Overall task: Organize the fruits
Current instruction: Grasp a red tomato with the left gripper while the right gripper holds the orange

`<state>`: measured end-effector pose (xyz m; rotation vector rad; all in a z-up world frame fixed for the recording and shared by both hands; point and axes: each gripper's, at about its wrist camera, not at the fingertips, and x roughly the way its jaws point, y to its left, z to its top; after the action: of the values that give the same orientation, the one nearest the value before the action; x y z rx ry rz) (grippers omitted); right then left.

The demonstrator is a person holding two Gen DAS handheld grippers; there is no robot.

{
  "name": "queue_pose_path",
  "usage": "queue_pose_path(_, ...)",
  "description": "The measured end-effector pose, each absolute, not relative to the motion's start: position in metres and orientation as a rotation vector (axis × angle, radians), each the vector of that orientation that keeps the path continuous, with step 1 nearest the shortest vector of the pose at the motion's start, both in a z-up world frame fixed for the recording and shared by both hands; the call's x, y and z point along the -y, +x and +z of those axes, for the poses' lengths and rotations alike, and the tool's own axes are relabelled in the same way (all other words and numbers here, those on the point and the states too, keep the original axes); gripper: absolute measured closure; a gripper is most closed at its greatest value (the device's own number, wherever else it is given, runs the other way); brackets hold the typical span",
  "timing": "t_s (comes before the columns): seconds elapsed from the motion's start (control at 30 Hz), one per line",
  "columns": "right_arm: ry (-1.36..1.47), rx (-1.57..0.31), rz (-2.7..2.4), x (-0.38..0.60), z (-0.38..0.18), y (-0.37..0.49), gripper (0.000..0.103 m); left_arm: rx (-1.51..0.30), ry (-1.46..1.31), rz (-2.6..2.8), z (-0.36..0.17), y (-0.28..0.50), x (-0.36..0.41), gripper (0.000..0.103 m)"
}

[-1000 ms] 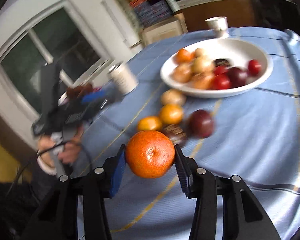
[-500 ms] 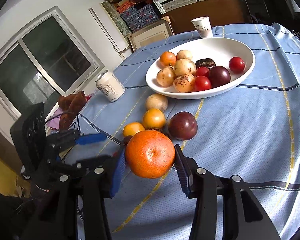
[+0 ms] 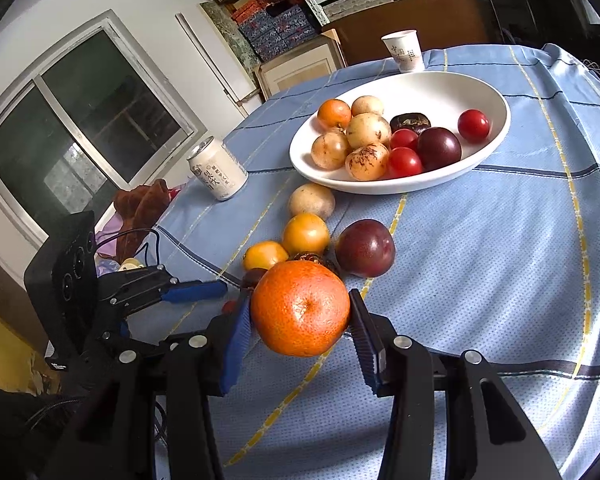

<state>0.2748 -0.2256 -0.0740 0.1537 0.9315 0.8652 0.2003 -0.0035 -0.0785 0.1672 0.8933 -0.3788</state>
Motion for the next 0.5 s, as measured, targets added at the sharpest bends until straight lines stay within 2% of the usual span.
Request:
queue_pose_path(0.23, 0.15, -0.936, 0.867, 0.2252, -0.0747, 0.275, 0.055, -0.903, 0.166, -0.388, -0.0802, 0.203, 0.007, 0.069)
queue_pose_path(0.33, 0.145, -0.938, 0.866, 0.2244, -0.0755, 0.2751, 0.055, -0.91, 0.164, -0.393, -0.0808, 0.2043, 0.0079, 0.077)
queue_pose_path(0.5, 0.143, -0.937, 0.864, 0.2239, -0.0758, 0.2747, 0.055, -0.909, 0.158, -0.39, -0.0804, 0.2034, 0.0074, 0.078)
